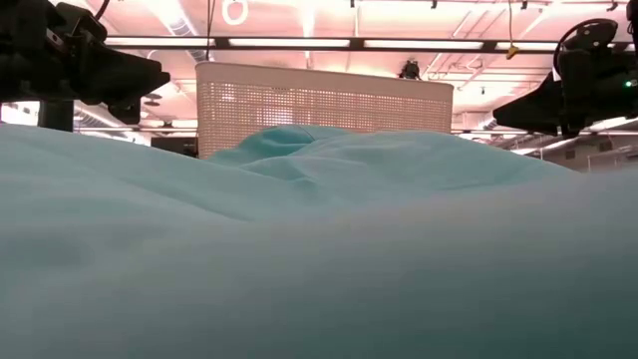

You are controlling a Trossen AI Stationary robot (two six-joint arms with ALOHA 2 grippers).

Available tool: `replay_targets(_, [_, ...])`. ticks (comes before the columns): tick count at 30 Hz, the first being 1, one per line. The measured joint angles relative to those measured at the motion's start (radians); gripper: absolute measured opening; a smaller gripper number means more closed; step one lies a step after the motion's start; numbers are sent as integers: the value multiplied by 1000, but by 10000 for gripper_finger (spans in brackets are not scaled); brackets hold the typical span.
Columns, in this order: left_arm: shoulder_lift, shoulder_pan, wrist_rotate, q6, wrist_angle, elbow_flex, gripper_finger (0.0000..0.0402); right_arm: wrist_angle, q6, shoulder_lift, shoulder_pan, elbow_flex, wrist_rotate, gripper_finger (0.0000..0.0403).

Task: Sort clothes

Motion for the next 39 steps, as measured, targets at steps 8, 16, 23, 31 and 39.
replay_targets(8, [0,0,0,0,0,0,117,0,0,0,0,0,0,180])
replay_targets(16, [0,0,0,0,0,0,117,0,0,0,0,0,0,180])
replay_targets(23, [0,0,0,0,0,0,117,0,0,0,0,0,0,180])
replay_targets(31, [0,0,0,0,0,0,117,0,0,0,0,0,0,180])
replay_targets(39, [0,0,0,0,0,0,117,22,25,0,0,0,0,180])
